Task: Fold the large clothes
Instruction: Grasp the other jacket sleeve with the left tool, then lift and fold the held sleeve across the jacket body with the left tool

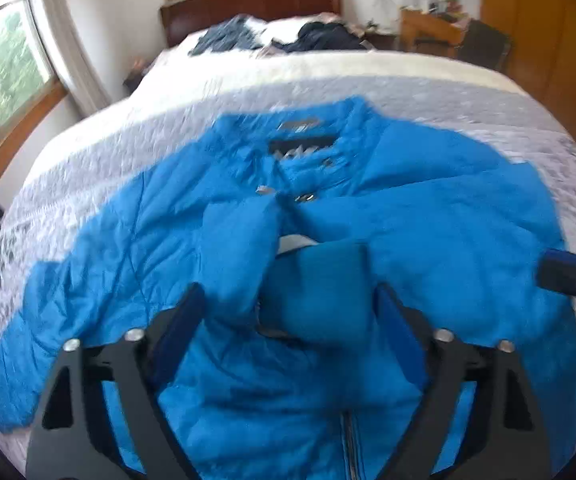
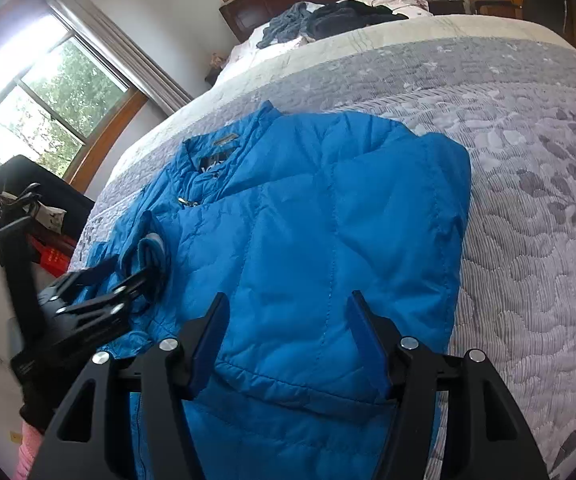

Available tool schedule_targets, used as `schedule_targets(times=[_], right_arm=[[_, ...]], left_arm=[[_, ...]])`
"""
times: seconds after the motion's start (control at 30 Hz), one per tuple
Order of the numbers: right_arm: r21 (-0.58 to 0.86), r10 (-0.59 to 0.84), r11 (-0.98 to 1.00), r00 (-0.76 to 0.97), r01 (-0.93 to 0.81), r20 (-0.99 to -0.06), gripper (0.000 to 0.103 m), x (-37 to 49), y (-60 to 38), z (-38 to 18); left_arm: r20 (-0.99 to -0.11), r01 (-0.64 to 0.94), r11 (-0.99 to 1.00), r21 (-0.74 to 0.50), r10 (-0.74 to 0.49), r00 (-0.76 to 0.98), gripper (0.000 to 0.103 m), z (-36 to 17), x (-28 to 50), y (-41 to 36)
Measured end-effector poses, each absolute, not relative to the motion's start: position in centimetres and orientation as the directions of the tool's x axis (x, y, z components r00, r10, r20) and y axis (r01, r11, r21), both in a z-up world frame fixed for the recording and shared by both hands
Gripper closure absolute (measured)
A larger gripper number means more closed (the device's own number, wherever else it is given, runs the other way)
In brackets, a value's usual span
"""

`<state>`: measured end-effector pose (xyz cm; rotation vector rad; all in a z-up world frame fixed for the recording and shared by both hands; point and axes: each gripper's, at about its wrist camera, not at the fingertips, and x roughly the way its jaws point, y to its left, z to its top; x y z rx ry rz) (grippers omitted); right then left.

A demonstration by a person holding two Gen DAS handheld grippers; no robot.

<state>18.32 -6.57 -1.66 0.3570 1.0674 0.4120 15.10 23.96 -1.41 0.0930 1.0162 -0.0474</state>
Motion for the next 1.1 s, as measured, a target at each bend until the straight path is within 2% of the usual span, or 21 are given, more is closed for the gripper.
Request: schedule_targets(times=[0.13, 0.23, 0.37, 0.5, 0.73, 0.83, 0.97, 1.03, 1.1], right_arm=[[0.469, 0.487, 0.87, 0.418, -0.152, -0.767, 0.042, 18.4, -6.5, -1.8], [0.464, 0.481, 0.873, 0.417, -0.15, -0.771, 0.041, 18.4, -6.4, -2.0], [0.467, 0.483, 0.872, 0.417, -0.148, -0.77, 0.041, 18.4, -6.5, -2.0], [0.47, 0.484, 0.871, 0.417, -0.146, -0.769, 0.041, 18.4, -6.5, -2.0], [0.459, 0.474, 0.877, 0.42, -0.144, -0.774, 0.041, 18.4, -6.4, -1.9], [0.441, 0.465, 0.883, 0.434, -0.162, -0.771, 0.04, 17.9, -5.8, -1.0], [0.443, 0.491, 0.87, 0.441, -0.215, -0.751, 0.04, 16.9, -4.5, 0.2], [0.435, 0.494, 0.869, 0.437, -0.235, -0.752, 0.04, 16.7, -3.9, 0.3], [0.433, 0.493, 0.87, 0.426, -0.236, -0.759, 0.04, 16.9, -3.7, -0.1]], left_arm=[[-0.835, 0.088, 0.995, 0.043, -0.013, 0.549, 0.05, -1.3, 14.7, 24.6], [-0.817, 0.082, 0.995, -0.057, -0.093, 0.569, 0.071, 0.3, 14.3, 26.3], [-0.78, 0.075, 0.985, -0.154, -0.168, 0.603, 0.093, 2.5, 13.5, 29.4], [-0.754, 0.025, 0.987, -0.158, -0.137, 0.642, 0.093, 3.8, 12.5, 33.6], [-0.788, -0.133, 0.981, -0.141, -0.03, 0.615, 0.089, 2.7, 12.2, 41.3], [-0.772, -0.129, 0.974, -0.184, -0.062, 0.633, 0.081, 3.4, 11.3, 42.1], [-0.755, -0.033, 0.981, -0.19, -0.125, 0.644, 0.069, 3.7, 11.2, 39.3], [-0.768, 0.017, 0.975, -0.22, -0.183, 0.614, 0.068, 2.9, 11.9, 37.7], [-0.787, 0.024, 0.976, -0.217, -0.189, 0.587, 0.068, 1.5, 12.7, 36.7]])
